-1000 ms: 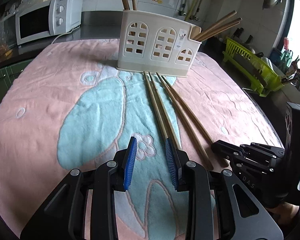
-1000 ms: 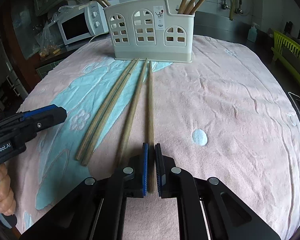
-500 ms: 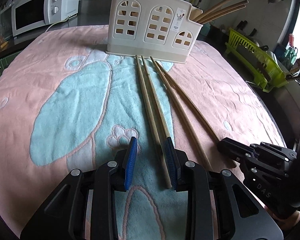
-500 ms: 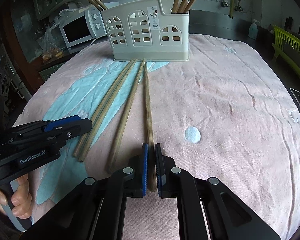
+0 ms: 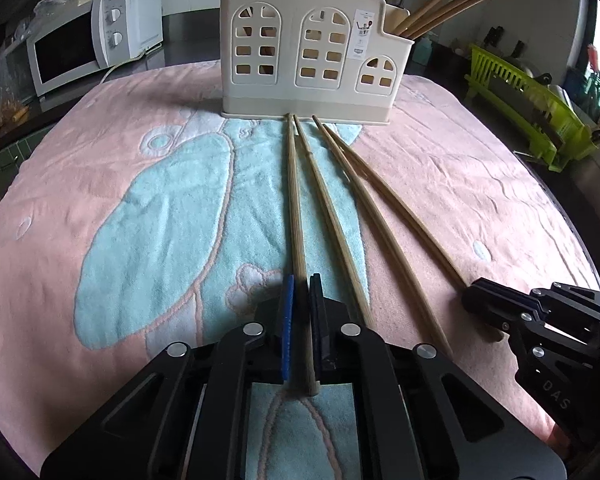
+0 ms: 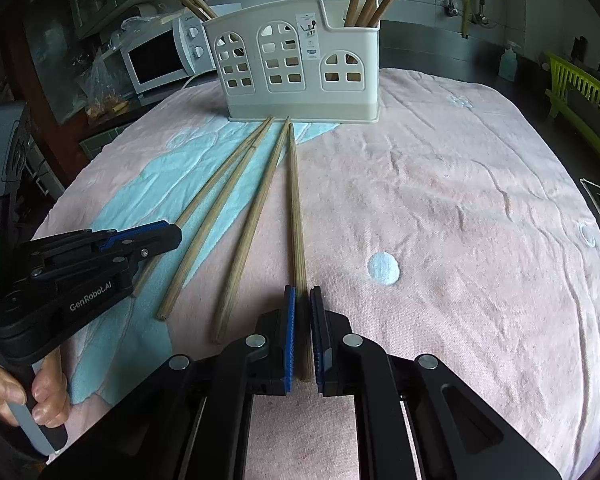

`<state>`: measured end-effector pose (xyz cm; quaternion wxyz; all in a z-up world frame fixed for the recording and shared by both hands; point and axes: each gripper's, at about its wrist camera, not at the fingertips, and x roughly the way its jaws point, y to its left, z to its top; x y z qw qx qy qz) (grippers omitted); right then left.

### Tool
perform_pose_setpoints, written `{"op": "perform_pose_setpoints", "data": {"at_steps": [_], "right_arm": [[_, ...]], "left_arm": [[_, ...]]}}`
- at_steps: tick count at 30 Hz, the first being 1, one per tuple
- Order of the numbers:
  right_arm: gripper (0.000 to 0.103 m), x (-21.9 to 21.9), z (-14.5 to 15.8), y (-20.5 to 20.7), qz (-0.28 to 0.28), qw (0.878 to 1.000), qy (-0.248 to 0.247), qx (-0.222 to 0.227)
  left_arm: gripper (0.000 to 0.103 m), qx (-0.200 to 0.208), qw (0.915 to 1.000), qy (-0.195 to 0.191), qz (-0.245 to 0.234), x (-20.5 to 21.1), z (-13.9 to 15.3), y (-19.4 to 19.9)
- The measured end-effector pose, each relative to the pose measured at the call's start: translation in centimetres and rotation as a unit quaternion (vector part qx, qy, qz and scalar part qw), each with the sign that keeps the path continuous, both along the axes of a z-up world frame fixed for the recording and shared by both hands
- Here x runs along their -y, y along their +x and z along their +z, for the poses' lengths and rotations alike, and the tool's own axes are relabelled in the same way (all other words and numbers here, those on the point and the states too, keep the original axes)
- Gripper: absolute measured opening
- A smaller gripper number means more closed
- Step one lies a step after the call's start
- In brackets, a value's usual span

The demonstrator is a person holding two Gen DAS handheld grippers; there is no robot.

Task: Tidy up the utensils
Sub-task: 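Close the left gripper on a chopstick while the right gripper closes on another, then lift both held chopsticks and lower them into the cream holder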

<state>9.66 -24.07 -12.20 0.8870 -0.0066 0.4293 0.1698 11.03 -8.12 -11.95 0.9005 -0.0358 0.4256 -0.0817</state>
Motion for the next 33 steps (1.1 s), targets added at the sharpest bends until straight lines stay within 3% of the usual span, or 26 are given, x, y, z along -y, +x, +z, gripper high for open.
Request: {"op": "perform_pose_setpoints", "data": {"at_steps": [15, 26, 33], "right_arm": [[0.007, 0.4, 1.1, -0.3, -0.008, 1.0, 0.007, 0.015], [0.007, 1.6, 8.7, -0.4, -0.009, 0.995, 0.036, 0.095], [0.007, 1.9, 13.0, 1.1, 0.006, 0.991, 0.05, 0.126]], "left_arm": [[0.005, -0.002, 0.9997, -0.022, -0.008, -0.8, 0.3, 0.0], [0.005, 0.094, 0.9942, -0.051, -0.005, -3.7, 6.3, -1.2], [0.005, 0.128, 0.9904, -0.05, -0.012, -4.7, 8.9, -0.4]]}}
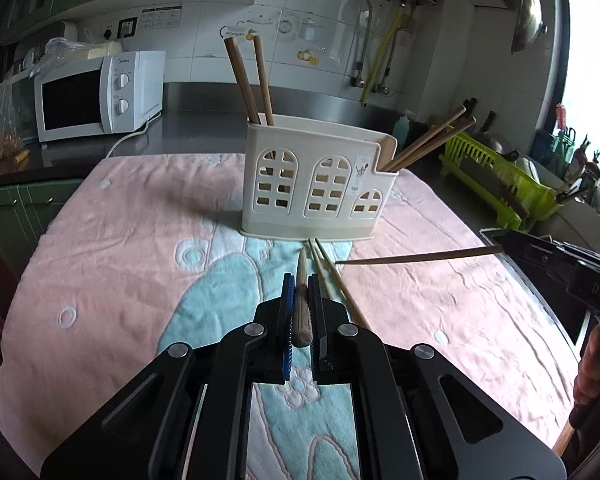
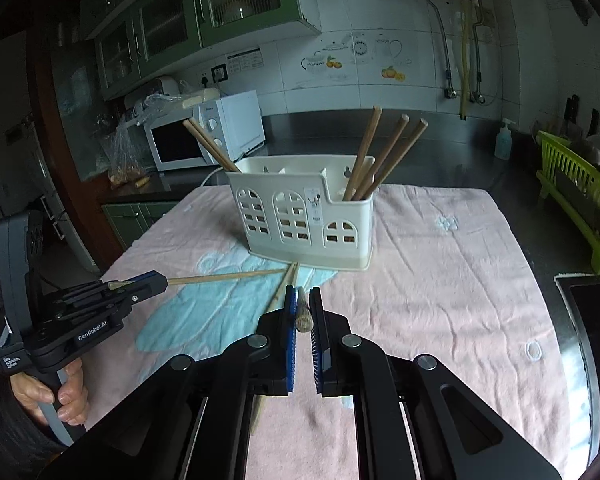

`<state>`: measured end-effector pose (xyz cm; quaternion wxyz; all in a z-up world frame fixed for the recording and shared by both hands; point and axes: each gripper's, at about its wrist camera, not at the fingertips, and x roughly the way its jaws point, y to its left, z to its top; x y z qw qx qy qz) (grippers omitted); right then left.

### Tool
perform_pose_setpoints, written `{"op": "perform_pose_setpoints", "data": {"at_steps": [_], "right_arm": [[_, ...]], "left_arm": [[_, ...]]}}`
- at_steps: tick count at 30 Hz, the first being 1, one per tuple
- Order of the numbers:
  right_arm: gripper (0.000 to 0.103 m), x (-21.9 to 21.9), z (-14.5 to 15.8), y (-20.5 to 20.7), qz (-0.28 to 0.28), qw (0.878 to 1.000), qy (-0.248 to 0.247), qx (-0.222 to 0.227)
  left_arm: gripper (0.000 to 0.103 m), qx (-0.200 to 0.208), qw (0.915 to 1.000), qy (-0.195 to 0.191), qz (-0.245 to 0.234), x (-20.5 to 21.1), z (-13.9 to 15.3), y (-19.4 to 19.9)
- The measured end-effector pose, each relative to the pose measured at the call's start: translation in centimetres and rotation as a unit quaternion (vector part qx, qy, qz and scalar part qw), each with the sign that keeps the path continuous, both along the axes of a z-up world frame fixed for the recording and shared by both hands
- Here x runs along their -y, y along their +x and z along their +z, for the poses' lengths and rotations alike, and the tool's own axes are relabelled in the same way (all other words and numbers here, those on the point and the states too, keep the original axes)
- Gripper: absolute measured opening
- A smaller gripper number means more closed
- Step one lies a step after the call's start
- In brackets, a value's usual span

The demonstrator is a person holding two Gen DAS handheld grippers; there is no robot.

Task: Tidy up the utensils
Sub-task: 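Lift both held chopsticks and lower them into the cream holder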

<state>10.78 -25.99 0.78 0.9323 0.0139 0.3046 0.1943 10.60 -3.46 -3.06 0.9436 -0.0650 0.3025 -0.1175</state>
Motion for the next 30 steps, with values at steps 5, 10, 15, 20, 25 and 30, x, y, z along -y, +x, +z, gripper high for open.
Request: {"op": "perform_pose_setpoints", "data": {"at_steps": [5, 10, 15, 20, 25, 30], "right_arm": [[0.007, 0.2, 2.5, 1.1, 0.017, 1.0, -0.001, 0.009], [0.007, 1.1, 6.0, 2.1, 0.034, 0.999, 0.003, 0.016], [0.007, 1.8, 10.2, 3.5, 0.046, 0.998, 0.001, 0.031], [0.007, 1.6, 13.8, 4.8, 0.055, 0.997, -0.009, 0.051], [0.007, 1.3, 16.5, 6.2, 0.05, 0.996, -0.016, 0.073], [0.007, 1.2, 17.8, 8.5, 0.03, 0.996, -0.018, 0.088]], "left_arm": [[0.005, 0.008, 0.9999, 0.0, -0.008, -0.4, 1.6, 0.8], [0.005, 0.024, 0.9996, -0.001, -0.014, -1.0, 4.2, 1.5], [0.005, 0.038, 0.999, 0.003, -0.023, -0.9, 7.3, 2.5], [0.005, 0.063, 0.9973, 0.011, -0.035, -0.1, 10.7, 3.4], [0.005, 0.106, 0.9935, 0.013, -0.04, 0.5, 15.2, 4.0], [0.005, 0.14, 0.9895, 0.03, -0.02, 1.0, 18.3, 5.3]]}}
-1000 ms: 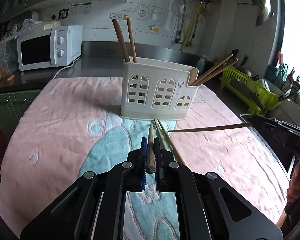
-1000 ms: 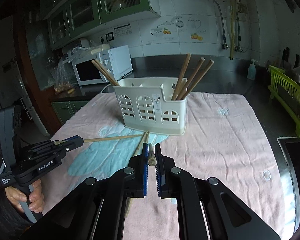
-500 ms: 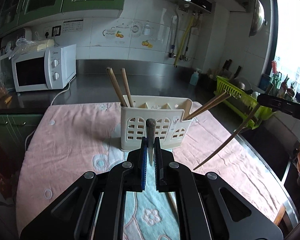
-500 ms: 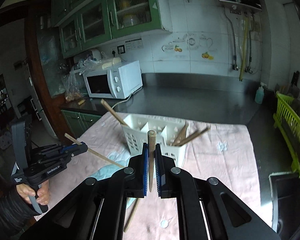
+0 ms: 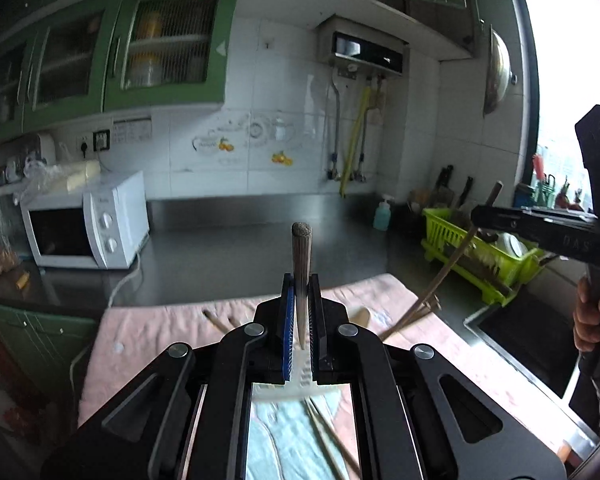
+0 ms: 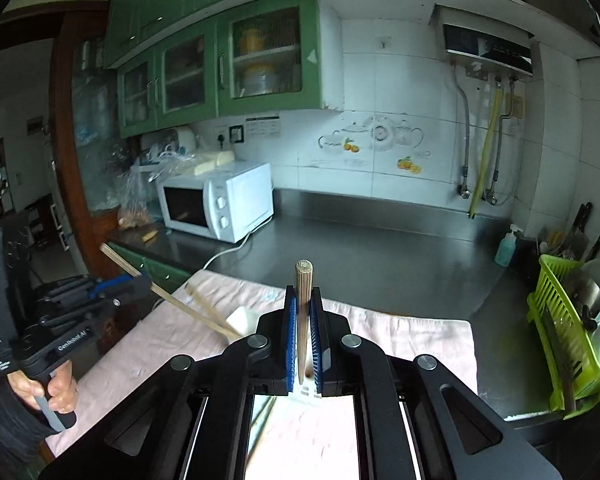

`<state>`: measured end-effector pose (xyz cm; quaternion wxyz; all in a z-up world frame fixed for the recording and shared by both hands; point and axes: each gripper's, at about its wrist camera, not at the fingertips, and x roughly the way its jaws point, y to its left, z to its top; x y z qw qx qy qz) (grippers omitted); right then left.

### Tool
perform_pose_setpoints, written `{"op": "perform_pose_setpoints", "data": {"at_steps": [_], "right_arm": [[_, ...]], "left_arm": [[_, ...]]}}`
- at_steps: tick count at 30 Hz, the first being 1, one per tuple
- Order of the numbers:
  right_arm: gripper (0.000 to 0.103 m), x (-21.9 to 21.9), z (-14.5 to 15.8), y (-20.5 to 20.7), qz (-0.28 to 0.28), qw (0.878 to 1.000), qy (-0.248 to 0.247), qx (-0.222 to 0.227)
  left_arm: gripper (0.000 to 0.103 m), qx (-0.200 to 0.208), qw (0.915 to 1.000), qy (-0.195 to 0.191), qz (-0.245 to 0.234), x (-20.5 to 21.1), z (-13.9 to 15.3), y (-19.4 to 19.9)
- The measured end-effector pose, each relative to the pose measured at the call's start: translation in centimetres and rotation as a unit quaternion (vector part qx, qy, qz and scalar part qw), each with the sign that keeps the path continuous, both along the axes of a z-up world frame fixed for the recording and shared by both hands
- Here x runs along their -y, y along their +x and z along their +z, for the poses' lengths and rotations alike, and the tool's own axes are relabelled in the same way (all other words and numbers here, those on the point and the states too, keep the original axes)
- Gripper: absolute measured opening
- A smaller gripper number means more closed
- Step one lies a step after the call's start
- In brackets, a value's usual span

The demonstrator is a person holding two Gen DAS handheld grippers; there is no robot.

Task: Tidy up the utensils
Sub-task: 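Lift both held chopsticks and lower them into the cream holder, then open the right gripper over the holder while the left gripper opens too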

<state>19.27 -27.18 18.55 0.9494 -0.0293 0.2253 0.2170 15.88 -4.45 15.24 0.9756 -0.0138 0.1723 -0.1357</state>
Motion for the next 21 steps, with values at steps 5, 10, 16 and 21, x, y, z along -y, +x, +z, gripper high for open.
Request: {"op": "perform_pose_setpoints", "data": {"at_steps": [5, 10, 16, 21], "right_arm": [[0.007, 0.3, 0.0, 2.3, -0.019, 1.0, 0.014, 0.001], [0.007, 0.1, -0.7, 4.6, -0.032, 0.999, 0.019, -0.006], [0.007, -0.3, -3.1, 6.7, -0.038, 0.999, 0.013, -0.032], [0.007, -0.5, -4.9, 7.8, -0.04, 0.998, 0.006, -0.053]], "left_arm": [[0.005, -0.004, 0.9996, 0.012, 0.024, 0.6, 0.6, 2.7], [0.005, -0.036, 0.9984, 0.025, 0.035, 0.7, 0.0, 5.4], [0.005, -0.077, 0.9957, 0.035, 0.037, 0.7, -1.9, 7.7], [0.005, -0.098, 0.9937, 0.041, 0.035, 1.0, -2.9, 8.9]]}}
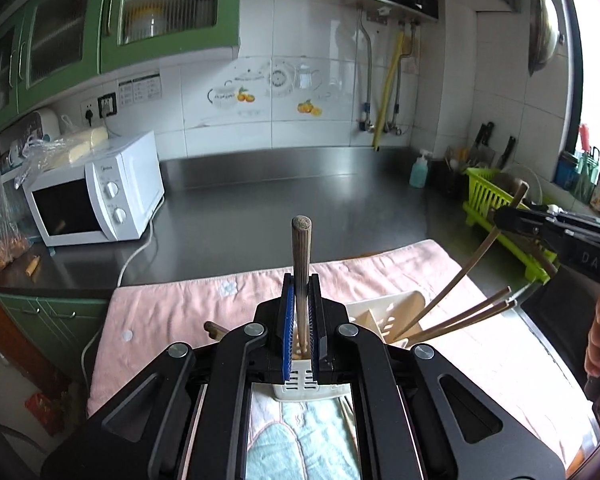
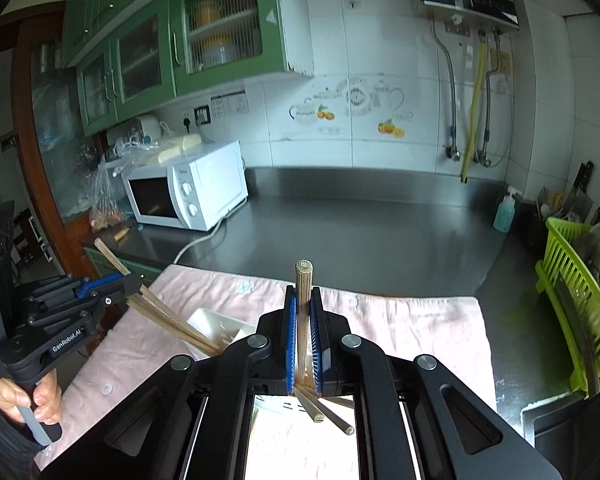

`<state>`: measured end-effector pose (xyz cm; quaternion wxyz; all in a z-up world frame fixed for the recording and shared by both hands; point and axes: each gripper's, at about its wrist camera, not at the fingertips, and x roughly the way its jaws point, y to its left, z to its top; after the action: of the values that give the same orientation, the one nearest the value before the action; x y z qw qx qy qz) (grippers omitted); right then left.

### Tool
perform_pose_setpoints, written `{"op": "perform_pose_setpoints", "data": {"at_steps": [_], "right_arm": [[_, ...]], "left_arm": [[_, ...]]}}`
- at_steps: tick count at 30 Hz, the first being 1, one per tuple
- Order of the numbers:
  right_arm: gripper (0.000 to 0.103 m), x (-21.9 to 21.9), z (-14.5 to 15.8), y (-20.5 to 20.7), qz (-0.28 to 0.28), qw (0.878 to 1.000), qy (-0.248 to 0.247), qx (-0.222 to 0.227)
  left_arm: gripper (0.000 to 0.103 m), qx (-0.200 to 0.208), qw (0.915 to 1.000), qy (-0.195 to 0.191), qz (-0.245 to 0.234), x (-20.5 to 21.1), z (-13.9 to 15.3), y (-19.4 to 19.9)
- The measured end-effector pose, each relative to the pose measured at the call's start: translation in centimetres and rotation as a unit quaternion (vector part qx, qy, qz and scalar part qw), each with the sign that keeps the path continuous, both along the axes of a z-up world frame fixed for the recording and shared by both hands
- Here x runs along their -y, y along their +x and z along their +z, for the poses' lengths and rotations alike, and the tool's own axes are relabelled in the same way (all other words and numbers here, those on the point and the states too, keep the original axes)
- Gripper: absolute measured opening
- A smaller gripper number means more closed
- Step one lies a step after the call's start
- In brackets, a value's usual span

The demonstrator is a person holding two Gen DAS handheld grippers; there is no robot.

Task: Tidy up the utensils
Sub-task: 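Open the right gripper over the holder while the left gripper opens too, then move both open grippers back down to the last two chopsticks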

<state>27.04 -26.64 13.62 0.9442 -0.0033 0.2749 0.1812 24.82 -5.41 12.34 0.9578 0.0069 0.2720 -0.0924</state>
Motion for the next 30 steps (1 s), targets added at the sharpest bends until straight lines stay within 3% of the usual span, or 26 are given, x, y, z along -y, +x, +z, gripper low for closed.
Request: {"op": "perform_pose_setpoints", "data": {"at_steps": [8, 11, 19, 24, 30], "right_arm": [[0.009, -0.5, -1.3, 0.4, 0.004, 1.0, -0.006, -0.011], [0.02, -0.4, -1.1, 0.0, 0.001, 1.0, -0.008, -0.003], [0.023, -0.3, -1.0, -3.9, 0.011, 1.0, -0.013, 0.027], [0.023, -0.6, -3.6, -7.7, 0.026, 0.999, -0.011, 0.016], [0.024, -1.7, -9.7, -12.3, 0.038, 0.999, -0.011, -0.028]], "left_arm": [[0.006, -0.015, 0.9999, -0.004, 0.0, 0.2, -0.7, 0.9], [0.008, -0.011, 0.9999, -0.006, -0.001, 0.3, -0.6, 0.6], [0.009, 0.012, 0.9998, -0.018, -0.003, -0.1, 0.2, -2.4], [0.018, 0.02, 0.9996, -0.021, -0.002, -0.8, -0.5, -5.8], [0.027, 0.018, 0.9995, -0.026, 0.007, -1.7, -2.7, -9.7]]}}
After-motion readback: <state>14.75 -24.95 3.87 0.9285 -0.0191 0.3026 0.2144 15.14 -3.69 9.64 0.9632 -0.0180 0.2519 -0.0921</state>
